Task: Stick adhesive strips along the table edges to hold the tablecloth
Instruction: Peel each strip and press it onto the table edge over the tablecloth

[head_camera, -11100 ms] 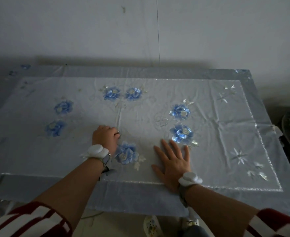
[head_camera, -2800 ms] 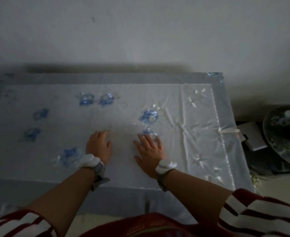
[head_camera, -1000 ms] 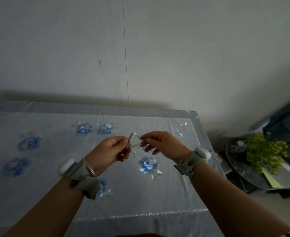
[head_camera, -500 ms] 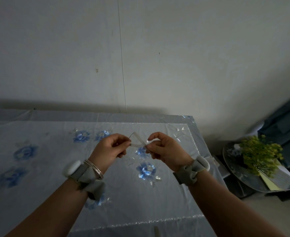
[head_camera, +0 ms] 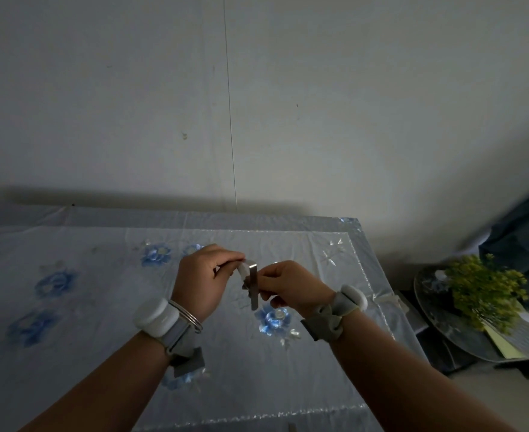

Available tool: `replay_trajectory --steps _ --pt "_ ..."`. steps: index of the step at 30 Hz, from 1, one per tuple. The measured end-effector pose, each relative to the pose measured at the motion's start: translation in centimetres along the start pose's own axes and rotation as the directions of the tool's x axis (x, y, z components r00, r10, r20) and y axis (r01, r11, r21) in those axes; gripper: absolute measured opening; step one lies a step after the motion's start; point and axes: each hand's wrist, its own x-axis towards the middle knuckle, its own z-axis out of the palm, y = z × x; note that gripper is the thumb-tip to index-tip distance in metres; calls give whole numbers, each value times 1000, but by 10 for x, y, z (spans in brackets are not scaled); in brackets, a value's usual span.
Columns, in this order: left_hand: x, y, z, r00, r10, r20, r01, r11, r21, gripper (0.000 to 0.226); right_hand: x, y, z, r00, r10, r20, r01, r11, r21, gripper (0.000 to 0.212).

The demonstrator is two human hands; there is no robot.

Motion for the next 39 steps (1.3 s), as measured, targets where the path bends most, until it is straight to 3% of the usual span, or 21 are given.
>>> replay_trajectory --steps 4,7,9,11,14,19,22,26,34,39 --pt "-1 2 4 996 50 -68 -49 999 16 21 2 1 0 998 -24 -64 26 999 23 18" --pt "-4 1 7 976 -166 -139 159 985 -60 28 3 5 -4 977 -22 -214 70 973 220 16" --pt "-6 0 13 938 -343 -44 337 936 -100 20 3 7 -7 960 12 -279 87 936 340 10" --pt "-9 2 20 895 -429 123 444 883 -151 13 3 7 -11 952 34 -304 98 907 410 7" --pt "-9 10 32 861 -384 334 461 866 -192 14 3 6 -17 943 41 -329 116 888 445 14" --pt "18 22 52 875 -324 359 404 898 -174 13 6 9 -40 930 96 -355 76 894 441 11" --pt "39 28 71 871 -272 410 371 910 -185 19 6 15 -66 934 118 -338 79 853 516 24" --pt "66 31 93 877 -252 409 333 933 -139 18 18 14 -102 936 35 -349 112 913 393 23" --pt "152 12 152 830 -384 405 381 920 94 21 122 24 -180 936 -154 -317 183 981 64 24" --pt "149 -32 197 751 -517 411 484 854 190 25 190 74 -177 955 -107 -275 107 994 -16 18"
